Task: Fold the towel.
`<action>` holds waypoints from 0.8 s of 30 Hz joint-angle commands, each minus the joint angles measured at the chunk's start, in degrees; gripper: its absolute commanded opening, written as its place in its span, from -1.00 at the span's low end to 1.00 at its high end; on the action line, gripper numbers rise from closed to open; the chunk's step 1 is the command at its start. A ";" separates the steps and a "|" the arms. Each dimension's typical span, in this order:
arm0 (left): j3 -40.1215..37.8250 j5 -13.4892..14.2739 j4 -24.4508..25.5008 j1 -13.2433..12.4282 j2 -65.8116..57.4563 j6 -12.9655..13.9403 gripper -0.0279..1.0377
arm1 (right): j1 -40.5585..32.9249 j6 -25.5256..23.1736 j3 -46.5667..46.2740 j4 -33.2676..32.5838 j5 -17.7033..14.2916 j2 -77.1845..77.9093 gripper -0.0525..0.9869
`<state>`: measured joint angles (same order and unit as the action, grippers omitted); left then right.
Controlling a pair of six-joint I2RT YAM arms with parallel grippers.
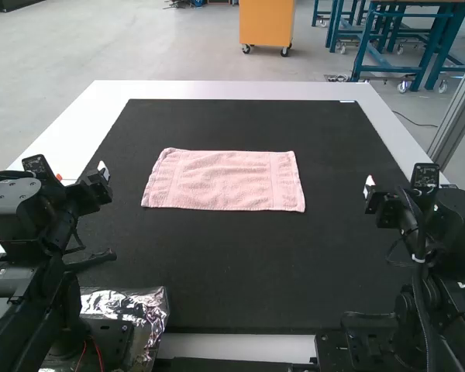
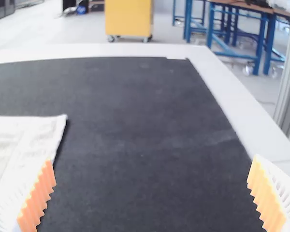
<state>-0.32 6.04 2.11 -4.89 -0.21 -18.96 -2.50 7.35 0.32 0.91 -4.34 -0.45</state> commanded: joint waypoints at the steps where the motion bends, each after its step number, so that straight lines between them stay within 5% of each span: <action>1: 0.32 0.55 -0.26 -0.30 0.21 -0.38 0.87 | 0.31 0.56 -0.49 0.24 0.38 0.45 0.87; 18: 0.32 0.72 -1.93 -0.30 0.21 0.68 0.87 | 0.31 1.08 -0.40 0.67 0.30 0.45 0.87; 19: 0.32 0.81 -3.43 -0.30 0.21 3.40 0.87 | 0.31 3.63 -0.32 1.47 0.21 0.45 0.87; 23: 0.32 0.46 -9.05 -0.21 0.21 30.12 0.87 | 0.31 29.38 -0.40 4.01 0.30 0.45 0.87; 24: 0.32 -1.12 -9.40 -0.04 0.21 34.96 0.87 | 0.22 33.69 -0.40 3.66 1.09 0.45 0.87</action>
<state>-0.32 6.04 -5.98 -4.86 -0.21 -3.55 -2.50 22.28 0.32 4.38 -4.29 -0.45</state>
